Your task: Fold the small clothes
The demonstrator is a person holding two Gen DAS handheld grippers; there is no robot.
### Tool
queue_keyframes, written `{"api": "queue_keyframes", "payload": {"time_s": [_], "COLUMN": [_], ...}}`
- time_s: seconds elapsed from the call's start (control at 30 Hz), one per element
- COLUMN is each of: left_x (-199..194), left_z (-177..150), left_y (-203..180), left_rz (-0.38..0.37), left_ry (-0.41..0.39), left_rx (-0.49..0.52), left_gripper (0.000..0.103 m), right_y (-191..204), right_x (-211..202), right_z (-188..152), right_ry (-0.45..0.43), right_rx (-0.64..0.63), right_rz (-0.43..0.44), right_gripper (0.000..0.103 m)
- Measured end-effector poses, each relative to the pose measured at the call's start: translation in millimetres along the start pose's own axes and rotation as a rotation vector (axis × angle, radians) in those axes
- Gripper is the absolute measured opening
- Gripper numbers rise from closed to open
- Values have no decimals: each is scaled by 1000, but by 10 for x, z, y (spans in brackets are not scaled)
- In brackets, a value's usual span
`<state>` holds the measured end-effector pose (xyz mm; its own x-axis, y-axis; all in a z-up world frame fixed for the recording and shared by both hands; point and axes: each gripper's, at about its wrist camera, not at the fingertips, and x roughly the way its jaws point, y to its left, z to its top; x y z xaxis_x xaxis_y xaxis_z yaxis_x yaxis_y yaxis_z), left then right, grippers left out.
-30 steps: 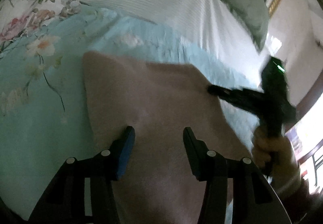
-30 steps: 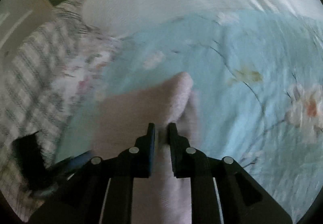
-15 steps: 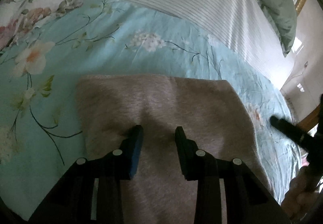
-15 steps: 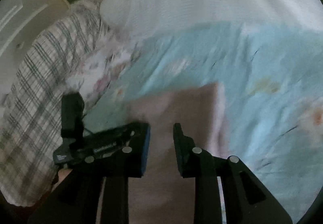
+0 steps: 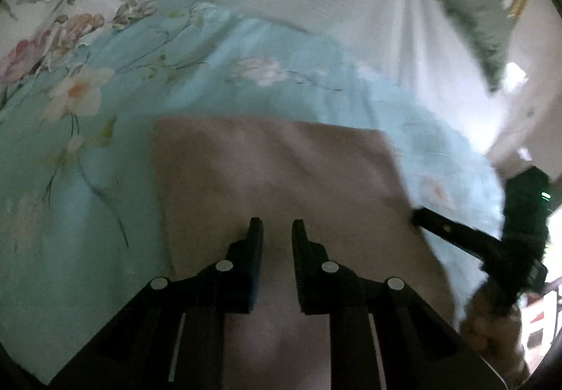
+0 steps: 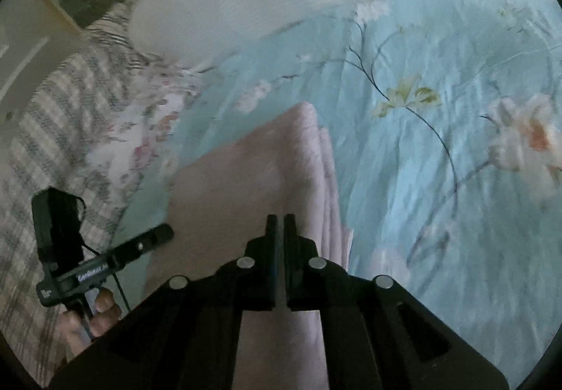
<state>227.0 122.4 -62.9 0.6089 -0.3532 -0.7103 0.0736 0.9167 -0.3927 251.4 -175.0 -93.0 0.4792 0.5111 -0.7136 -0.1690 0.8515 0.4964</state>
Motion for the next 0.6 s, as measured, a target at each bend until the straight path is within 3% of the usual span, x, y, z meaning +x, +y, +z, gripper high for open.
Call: {"api": "queue_keyframes", "payload": {"time_s": [0.13,0.2,0.27,0.33,0.4,0.5,0.6], "left_x": [-432,-540,-552,-488,-358,-486,-707], "left_z": [-486,-787,-1041,-1265,-1405,-1393,-1439], "left_y": [-182,-297,-368,-386,-296,-268,-332], "left_rz": [-128,-166,-153,-93,-60,-88,-72], "left_ry": [-32,-11,19,45,77,47,-3], "left_rx": [37,61,87,118,91,45,76], "left_gripper": [16,16,16,16,14,12,21], "right_y": [222,269,170,-57,-241,-140,18], "right_x": [-312,-366,-318,-198,-165,-307,-591], "right_z": [-334,-548,-751,-885,-928,-888,-914], "right_ry": [15,38,66,96,88,63,22], "right_rx": [-53,-73,-59,-18,43,16,-36], "right_rz": [87,100,57,-17,25,12,46], "right_gripper": [4,4,4,0,0,4,4]}}
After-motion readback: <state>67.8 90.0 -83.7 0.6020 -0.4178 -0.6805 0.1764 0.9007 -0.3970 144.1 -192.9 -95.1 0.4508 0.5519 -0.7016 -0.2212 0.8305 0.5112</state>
